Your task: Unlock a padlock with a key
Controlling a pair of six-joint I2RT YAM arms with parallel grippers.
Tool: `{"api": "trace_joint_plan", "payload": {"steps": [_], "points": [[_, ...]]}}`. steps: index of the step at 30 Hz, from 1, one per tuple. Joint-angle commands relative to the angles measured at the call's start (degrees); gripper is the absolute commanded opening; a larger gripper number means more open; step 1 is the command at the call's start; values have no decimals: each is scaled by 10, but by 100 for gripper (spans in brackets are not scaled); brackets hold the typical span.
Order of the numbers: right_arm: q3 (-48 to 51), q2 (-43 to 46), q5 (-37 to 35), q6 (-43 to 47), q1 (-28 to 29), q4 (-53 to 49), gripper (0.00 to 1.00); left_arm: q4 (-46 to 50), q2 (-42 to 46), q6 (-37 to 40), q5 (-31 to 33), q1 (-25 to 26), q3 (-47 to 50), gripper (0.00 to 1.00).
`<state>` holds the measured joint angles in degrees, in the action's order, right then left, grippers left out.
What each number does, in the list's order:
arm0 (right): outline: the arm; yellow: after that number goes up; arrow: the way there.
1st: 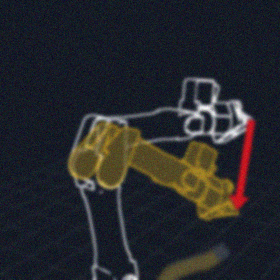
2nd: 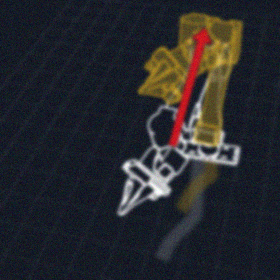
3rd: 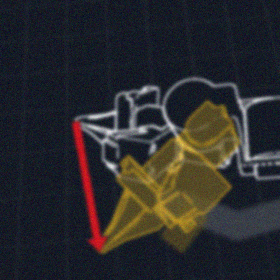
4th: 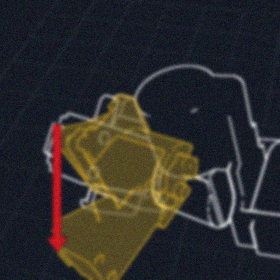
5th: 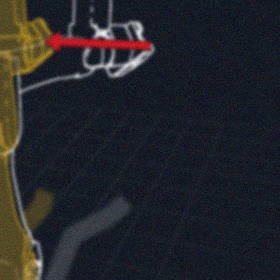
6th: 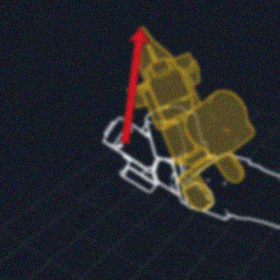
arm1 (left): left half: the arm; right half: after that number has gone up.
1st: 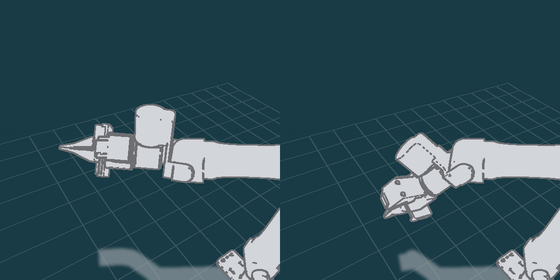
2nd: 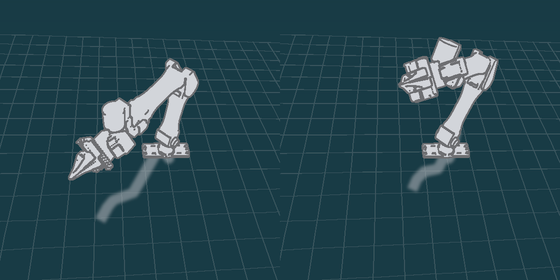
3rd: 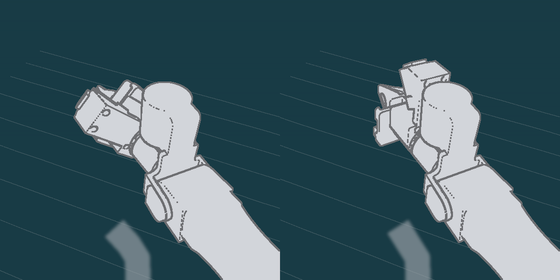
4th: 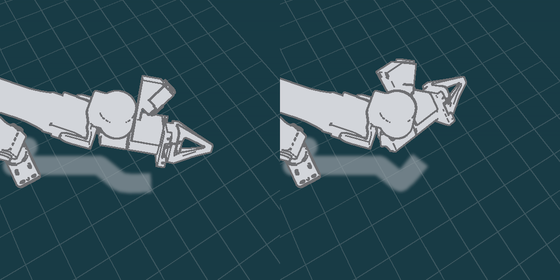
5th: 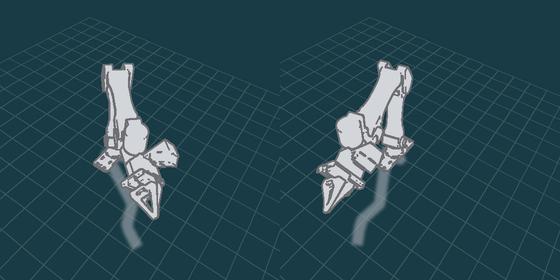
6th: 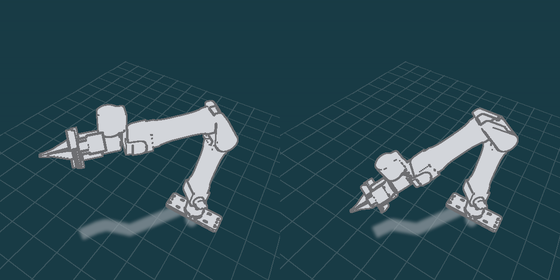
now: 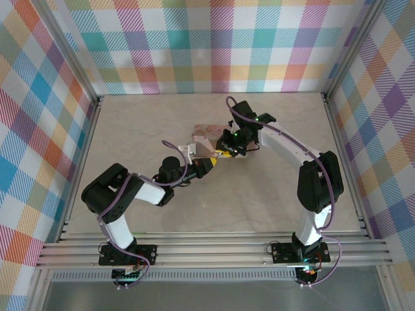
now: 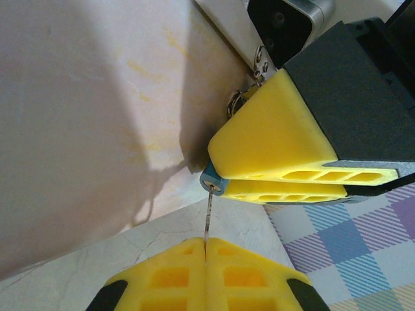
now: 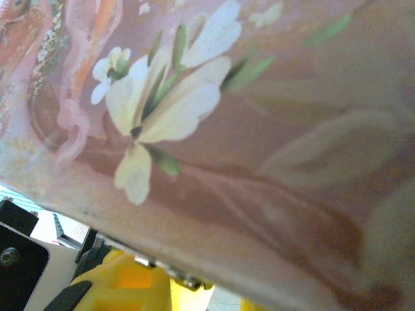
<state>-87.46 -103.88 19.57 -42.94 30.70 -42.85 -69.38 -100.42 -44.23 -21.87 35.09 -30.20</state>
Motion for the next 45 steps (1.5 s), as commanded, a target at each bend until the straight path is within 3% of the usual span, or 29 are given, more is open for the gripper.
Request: {"api": "trace_joint_plan", "payload": {"steps": [1,28,45], "points": [[-7,19,48,-8,9,9,0,-36,-10,-8,-7,-2,-24,0],[-4,15,58,13,9,-12,0,-15,-14,10,-2,-3,-41,0],[-26,4,64,39,6,-41,0,51,29,78,4,-3,-42,0]]}}
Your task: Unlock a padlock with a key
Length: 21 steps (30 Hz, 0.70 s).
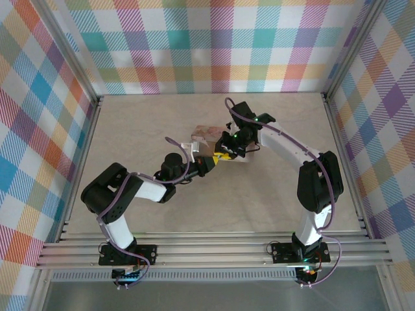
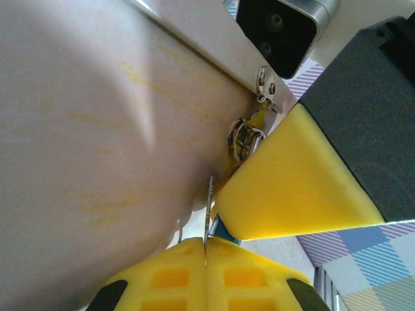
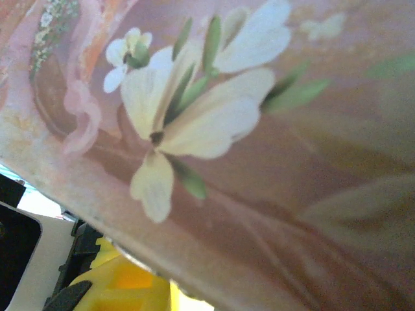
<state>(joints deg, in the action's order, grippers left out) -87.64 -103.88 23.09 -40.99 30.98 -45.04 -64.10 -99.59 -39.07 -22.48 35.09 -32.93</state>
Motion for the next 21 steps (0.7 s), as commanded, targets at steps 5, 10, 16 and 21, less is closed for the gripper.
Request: {"api": "trace_joint_plan", "payload": {"steps": [5,10,16,21], "points": [[-24,7,20,20,3,-22,0,1,21,24,3,-3,-14,0],[-26,9,15,16,-3,-18,0,-2,28,19,5,-3,19,0],[-14,17,8,4,-8,0,0,-24,38,8,9,-3,61,0],[-17,16,9,4,-10,1,0,-62,32,-7,3,-3,69,0]]}}
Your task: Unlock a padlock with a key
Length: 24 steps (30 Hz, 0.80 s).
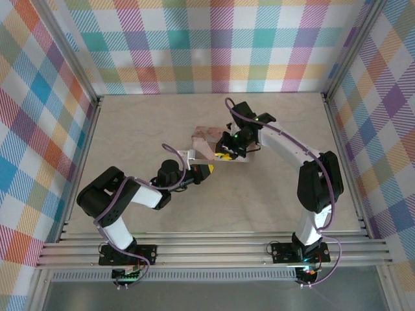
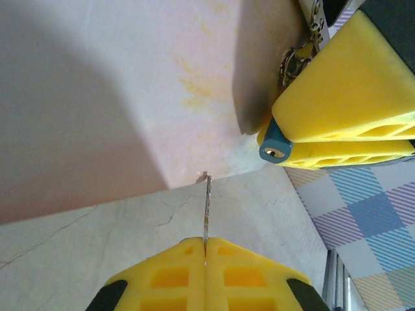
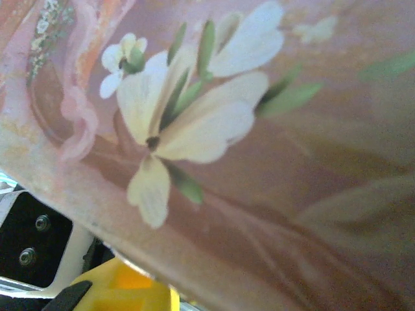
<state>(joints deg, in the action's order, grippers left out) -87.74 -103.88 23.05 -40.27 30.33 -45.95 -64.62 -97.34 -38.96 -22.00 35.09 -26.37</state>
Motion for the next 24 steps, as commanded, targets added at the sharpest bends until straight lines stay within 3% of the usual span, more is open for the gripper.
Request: {"api": "trace_joint_plan", "payload": {"steps": [1,15,24], "points": [[-18,16,10,-3,-4,9,0,-57,9,-11,-5,-3,0,0],[-14,15,12,7,-4,4,0,47,23,14,-50,-1,-61,0],[-16,15,12,11,-5,0,0,50,24,17,-51,1,-53,0]]}}
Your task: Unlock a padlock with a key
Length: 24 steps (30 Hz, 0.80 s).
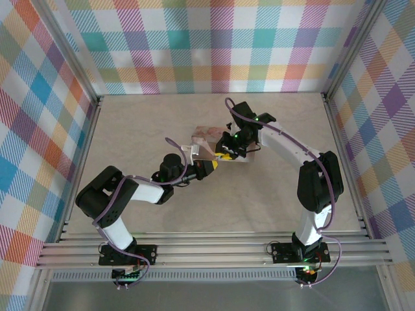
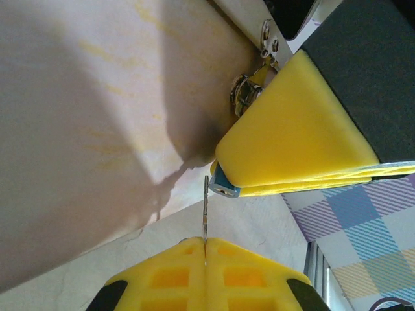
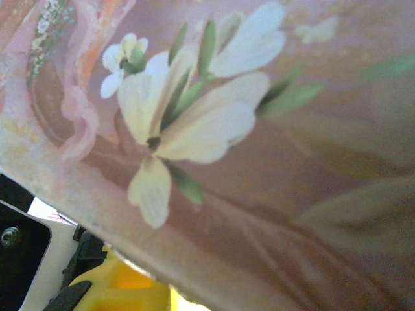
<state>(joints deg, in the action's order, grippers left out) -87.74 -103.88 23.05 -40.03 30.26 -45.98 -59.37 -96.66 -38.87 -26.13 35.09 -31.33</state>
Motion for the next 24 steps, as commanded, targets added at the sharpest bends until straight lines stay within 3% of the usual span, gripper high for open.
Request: {"api": "trace_joint_plan", "payload": {"steps": [1,24], "points": [[-17,15,10,10,-5,0,0,-4,18,16,-10,0,1,0],[-17,17,5,14,-6,-6,0,21,42,28,-10,5,-1,0]]}}
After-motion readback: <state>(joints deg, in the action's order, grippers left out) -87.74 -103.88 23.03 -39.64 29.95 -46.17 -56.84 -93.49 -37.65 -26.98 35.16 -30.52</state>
